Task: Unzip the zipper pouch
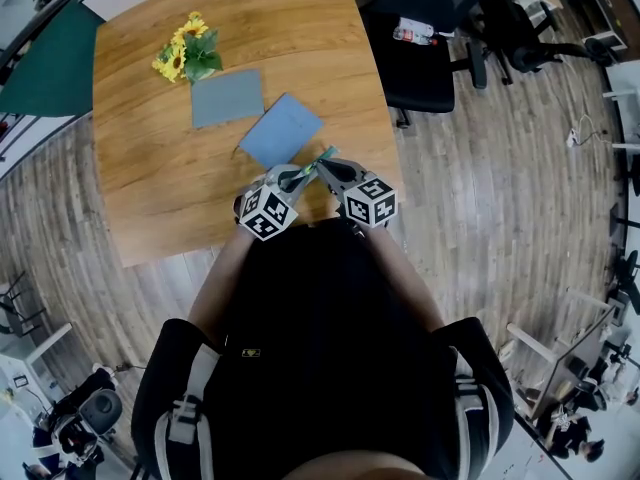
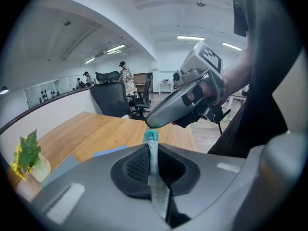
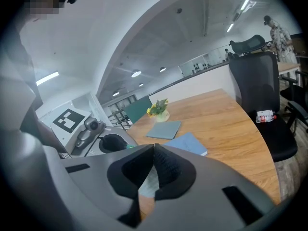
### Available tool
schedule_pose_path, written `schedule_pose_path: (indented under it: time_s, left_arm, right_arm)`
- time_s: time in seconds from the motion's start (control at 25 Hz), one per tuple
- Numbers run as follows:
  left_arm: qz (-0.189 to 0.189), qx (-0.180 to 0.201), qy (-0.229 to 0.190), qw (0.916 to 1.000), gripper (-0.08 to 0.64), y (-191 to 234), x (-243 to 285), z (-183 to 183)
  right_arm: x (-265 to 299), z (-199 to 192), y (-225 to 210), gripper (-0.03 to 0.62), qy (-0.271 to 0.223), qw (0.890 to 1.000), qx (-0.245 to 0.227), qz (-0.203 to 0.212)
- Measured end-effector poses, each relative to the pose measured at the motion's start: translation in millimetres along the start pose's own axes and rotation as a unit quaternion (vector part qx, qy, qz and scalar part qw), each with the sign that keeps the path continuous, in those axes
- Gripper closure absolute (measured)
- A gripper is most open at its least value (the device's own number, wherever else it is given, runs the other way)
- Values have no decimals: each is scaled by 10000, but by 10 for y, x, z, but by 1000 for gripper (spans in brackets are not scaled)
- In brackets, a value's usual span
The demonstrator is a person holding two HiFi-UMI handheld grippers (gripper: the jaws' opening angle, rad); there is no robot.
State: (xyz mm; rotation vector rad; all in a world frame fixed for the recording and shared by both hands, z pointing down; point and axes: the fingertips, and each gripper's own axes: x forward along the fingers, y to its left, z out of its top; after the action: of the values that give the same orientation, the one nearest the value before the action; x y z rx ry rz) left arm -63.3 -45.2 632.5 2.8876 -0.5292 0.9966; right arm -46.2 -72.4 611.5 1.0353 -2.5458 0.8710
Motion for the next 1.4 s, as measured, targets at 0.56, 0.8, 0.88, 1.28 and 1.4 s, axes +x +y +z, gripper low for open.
schedule_pose_path:
  time_s: [0.56, 0.8, 0.88, 1.28, 1.4]
  left_arm:
    - [-2, 100, -2, 10000, 554, -25, -23, 5]
    - [-20, 151, 7, 9999, 555, -45, -27, -2]
    - [-15, 160, -4, 9999, 554, -52, -39, 1]
    - [5, 208, -47, 9998, 555, -45, -74, 29]
    - [18, 225, -54, 9997, 555, -42, -83, 35]
  right_arm:
    - [17, -39, -74, 586, 10, 9999, 106, -40]
    - [18, -88, -132, 587, 64, 9998, 152, -93]
    - [8, -98, -140, 586, 63, 9998, 142, -118]
    - [3, -99, -199, 586, 49, 9996, 147, -215]
    - [4, -94, -207, 586, 42, 9997, 141, -214]
